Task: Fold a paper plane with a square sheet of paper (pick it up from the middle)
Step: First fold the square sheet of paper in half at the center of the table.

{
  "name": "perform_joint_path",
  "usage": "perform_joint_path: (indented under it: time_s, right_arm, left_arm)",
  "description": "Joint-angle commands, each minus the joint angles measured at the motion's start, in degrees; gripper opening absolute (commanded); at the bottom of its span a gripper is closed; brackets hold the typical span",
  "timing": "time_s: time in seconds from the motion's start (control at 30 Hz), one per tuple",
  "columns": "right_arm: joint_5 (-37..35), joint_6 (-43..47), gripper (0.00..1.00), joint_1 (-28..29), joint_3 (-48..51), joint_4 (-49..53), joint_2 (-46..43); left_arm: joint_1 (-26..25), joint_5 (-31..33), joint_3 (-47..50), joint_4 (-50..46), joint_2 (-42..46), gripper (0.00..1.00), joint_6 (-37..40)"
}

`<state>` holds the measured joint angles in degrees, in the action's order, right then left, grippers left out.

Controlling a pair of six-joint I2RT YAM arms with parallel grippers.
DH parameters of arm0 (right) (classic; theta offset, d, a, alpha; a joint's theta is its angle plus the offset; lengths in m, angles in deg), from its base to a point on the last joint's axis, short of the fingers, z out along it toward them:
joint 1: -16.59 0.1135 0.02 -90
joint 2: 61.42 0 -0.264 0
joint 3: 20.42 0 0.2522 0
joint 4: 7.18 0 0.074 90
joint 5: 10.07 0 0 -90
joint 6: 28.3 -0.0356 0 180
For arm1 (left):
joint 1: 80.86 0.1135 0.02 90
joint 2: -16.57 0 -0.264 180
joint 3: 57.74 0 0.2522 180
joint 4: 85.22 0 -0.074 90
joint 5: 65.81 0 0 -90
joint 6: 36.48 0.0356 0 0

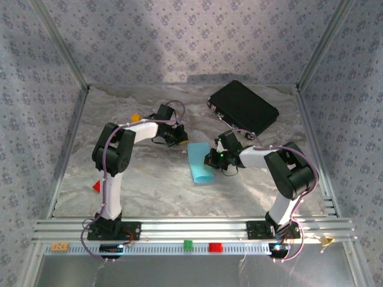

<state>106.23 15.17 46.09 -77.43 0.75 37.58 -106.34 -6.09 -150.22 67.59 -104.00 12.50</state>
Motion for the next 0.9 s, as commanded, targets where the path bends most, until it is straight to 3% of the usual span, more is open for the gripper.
perform_joint_path:
  time_s: [0.0,0.4,0.6,0.87]
  right_arm:
    - [-3.89,-1.85,0.00,0.30,2.63,5.72,0.99]
    - [-5.03,-4.70,0.00,0.21,4.21,3.75,-0.08]
    - [-5.70,-4.40,0.00,0.08,4.21,4.16,-0.34]
    - [-5.56,-4.28,0.00,0.03,4.00,4.40,-0.12]
  left_arm:
    - [0.05,1.84,-1.15,-3.00,1.73,0.00,0.33]
    - [-7.79,-6.59,9.33,0.61,10.18,0.01,-1.09]
    - [-9.15,-11.76,18.45,10.43,10.28,0.01,-5.86]
    - [-8.84,-7.77,21.11,4.80,9.92,0.00,-0.40]
